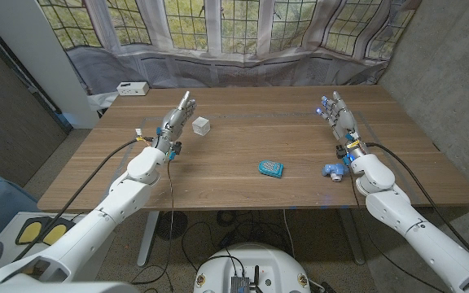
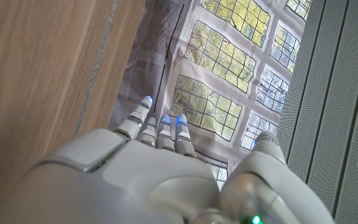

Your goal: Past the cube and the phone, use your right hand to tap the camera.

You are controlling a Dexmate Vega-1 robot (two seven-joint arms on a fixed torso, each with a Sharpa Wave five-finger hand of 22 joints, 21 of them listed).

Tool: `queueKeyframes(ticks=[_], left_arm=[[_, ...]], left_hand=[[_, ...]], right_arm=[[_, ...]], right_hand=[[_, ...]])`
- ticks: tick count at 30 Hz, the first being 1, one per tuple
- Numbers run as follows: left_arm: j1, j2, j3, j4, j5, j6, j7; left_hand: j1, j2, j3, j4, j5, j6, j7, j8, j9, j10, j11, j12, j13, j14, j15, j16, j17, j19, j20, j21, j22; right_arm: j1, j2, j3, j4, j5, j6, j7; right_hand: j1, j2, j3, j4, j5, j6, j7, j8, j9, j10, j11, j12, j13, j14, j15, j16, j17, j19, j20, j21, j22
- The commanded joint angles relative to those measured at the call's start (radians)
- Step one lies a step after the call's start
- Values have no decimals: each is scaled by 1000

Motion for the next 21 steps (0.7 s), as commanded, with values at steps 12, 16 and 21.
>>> queueKeyframes(ticks=[12, 16, 21], left_arm=[[23, 41, -22, -46, 27, -5, 0], [14, 39, -21, -34, 18, -6, -17], [9, 33, -20, -29, 23, -15, -14]], left_hand=[[13, 4, 3, -10, -3, -23, 9, -30, 4, -15, 10, -19, 5, -6, 1, -18, 4, -7, -24, -8, 3], [14, 5, 4, -10, -3, -26, 6, -32, 4, -18, 11, -22, 5, -11, 0, -21, 4, -6, -21, -9, 3], [16, 6, 5, -11, -3, -26, 9, -33, 4, -18, 9, -24, 5, -11, -1, -22, 4, -6, -20, -9, 3]], right_arm=[[-116, -13, 50, -128, -50, 40, -88], [-146, -20, 63, -153, -64, 43, -107], [-200, -21, 85, -189, -77, 59, -137]], right_hand=[[7, 1, -2, 3, 2, -20, 11, -10, 5, 23, -3, 5, 6, 21, -4, 7, 3, 26, 4, -1, 3], [7, 1, -2, 3, 2, -19, 12, -10, 5, 26, -4, 5, 6, 23, -5, 7, 2, 28, 4, -1, 3], [7, 1, -2, 2, 2, -17, 11, -11, 5, 29, -4, 5, 6, 24, -5, 7, 2, 29, 4, -1, 3]])
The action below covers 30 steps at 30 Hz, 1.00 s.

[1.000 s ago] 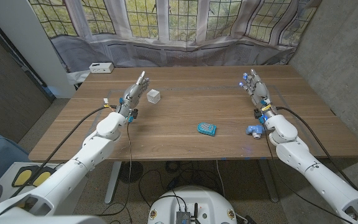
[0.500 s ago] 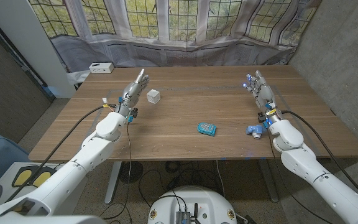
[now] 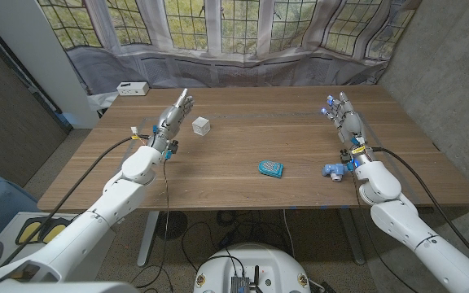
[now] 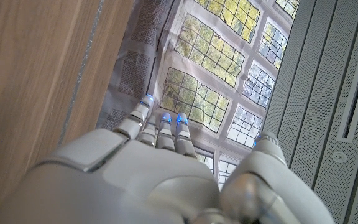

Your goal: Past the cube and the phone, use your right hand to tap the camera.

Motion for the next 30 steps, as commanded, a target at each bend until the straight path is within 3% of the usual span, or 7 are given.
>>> queueKeyframes(ticks=[1, 14, 30], left_arm=[[-12, 4, 0, 5, 17, -6, -6], [-28, 0, 3, 22, 19, -13, -18], [-7, 6, -5, 1, 3, -7, -17]], left_hand=[[11, 1, -2, -4, -3, -2, 3, -1, 5, 1, -3, 0, 5, -4, 6, -2, 4, -6, 6, -4, 3], [14, 3, 0, -6, -4, 7, 5, 0, 5, 12, -4, -1, 5, 5, 6, -1, 4, -6, 10, -6, 3], [16, 4, 2, -8, -4, 16, 5, 0, 5, 19, -4, -2, 6, 13, 8, -1, 4, 0, 16, -6, 3]], right_arm=[[-97, -10, 41, -75, -34, 25, -55], [-178, -23, 76, -141, -55, 24, -76], [-288, -22, 130, -221, -84, 31, -107]], right_hand=[[7, 1, -2, 2, 2, 4, 6, -3, 5, 4, 3, 5, 6, 6, 0, 6, 2, 10, 3, -1, 4], [8, 2, -2, 2, 2, 12, 6, -2, 4, 13, 2, 6, 6, 16, -3, 8, 2, 19, 2, -1, 3], [8, 2, -3, 1, 2, 26, 6, 0, 4, 25, 6, 7, 6, 25, -6, 9, 1, 28, 2, -1, 3]])
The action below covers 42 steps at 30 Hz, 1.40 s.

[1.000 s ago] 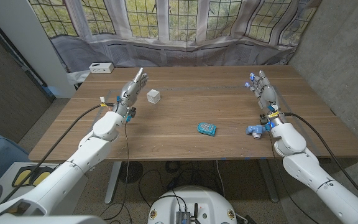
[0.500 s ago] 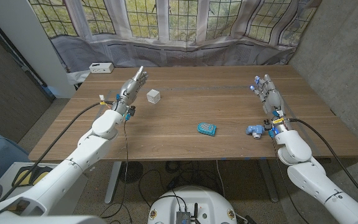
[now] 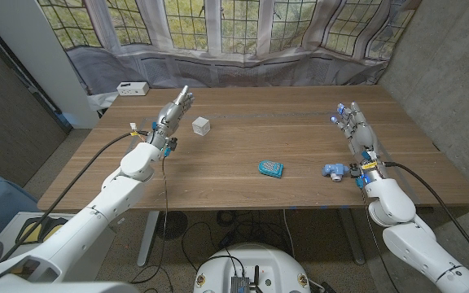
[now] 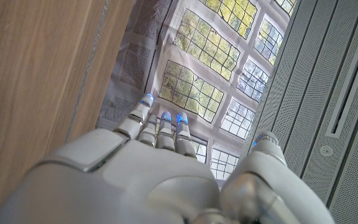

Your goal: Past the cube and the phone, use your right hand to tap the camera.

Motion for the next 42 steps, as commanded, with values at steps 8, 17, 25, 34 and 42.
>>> queueKeyframes(ticks=[8, 17, 25, 34, 42], left_arm=[[30, 20, -10, -40, -14, 19, 3], [31, 12, -12, -41, -8, 15, 17], [20, 17, 1, -45, -6, 34, -1], [6, 8, 11, -35, -5, 41, -4], [-11, 1, 21, -25, 0, 42, -10]], left_hand=[[12, -1, 0, -6, -1, 16, 5, -1, 5, 17, 0, -4, 6, 18, 8, 0, 5, 21, 18, 7, 3], [14, 0, 1, -7, -1, 22, 3, 0, 5, 25, 2, -4, 6, 22, 8, 0, 5, 27, 17, 8, 3], [15, 0, 2, -7, -1, 22, 3, -1, 5, 23, 1, -7, 6, 23, 8, -2, 5, 26, 17, 6, 3], [16, 1, 3, -8, -1, 20, 3, -3, 5, 21, -4, -10, 6, 25, 10, -3, 5, 25, 21, 4, 3], [16, 2, 3, -8, -2, 21, 1, -4, 5, 23, -2, -12, 6, 27, 10, -3, 5, 24, 26, 2, 3]], right_arm=[[-124, 8, 62, -78, -30, 18, -22], [-171, 19, 88, -99, -42, 33, -24], [-221, 35, 116, -126, -59, 40, -35], [-269, 46, 148, -155, -71, 34, -39], [-303, 60, 165, -172, -85, 45, -30]], right_hand=[[8, 3, -3, 1, 2, 13, -2, -1, 5, 18, 4, 8, 1, 13, 3, 6, 1, 15, 1, 0, 3], [8, 3, -3, 1, 3, 16, -4, -1, 5, 22, 4, 8, 1, 18, 3, 6, 1, 17, 3, 0, 3], [9, 5, -3, 1, 3, 18, -5, -2, 5, 25, 3, 7, 1, 23, 4, 7, 1, 23, 0, 0, 3], [10, 6, -3, 1, 3, 20, -4, -3, 5, 28, 4, 6, 1, 26, 7, 7, 1, 26, 1, 0, 3], [9, 5, -3, 1, 3, 22, -4, -3, 5, 29, 3, 5, 1, 27, 7, 6, 1, 27, 2, -2, 3]])
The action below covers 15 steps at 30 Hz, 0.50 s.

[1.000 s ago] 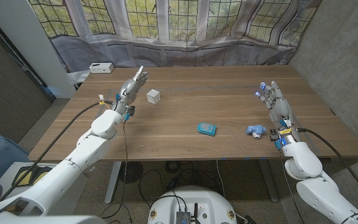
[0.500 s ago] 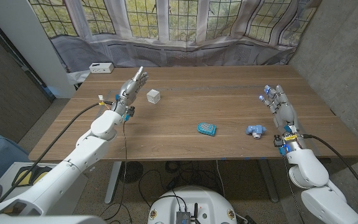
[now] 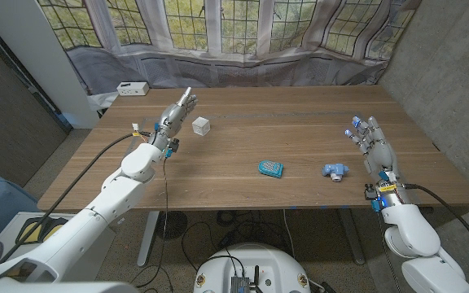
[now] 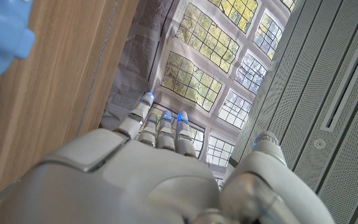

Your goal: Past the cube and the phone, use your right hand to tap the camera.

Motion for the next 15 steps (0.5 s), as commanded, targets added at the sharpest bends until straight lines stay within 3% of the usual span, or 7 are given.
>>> queueKeyframes(ticks=[1, 15], left_arm=[[-22, -10, 14, 12, 6, 5, -8], [-32, -14, 20, 13, 10, 7, -9]], left_hand=[[11, -3, -1, -4, -2, 6, -6, -1, 5, 3, -1, -4, 1, 5, 0, -3, 5, 1, 11, 2, 3], [12, -2, 0, -4, -2, 7, -7, -2, 5, 7, 0, -6, 1, 7, -2, -4, 5, 1, 17, 1, 4]], right_arm=[[-59, 20, 31, -32, -20, 11, 7], [-121, 57, 47, -62, -55, 36, 10]], right_hand=[[9, 5, -3, 1, 3, 8, 0, -3, 5, 12, 0, 5, 2, 7, 4, 1, 1, 6, 2, -2, 4], [10, 6, -3, 0, 3, 10, -1, -5, 5, 15, 1, 4, 2, 8, 4, 0, 1, 8, 3, -3, 4]])
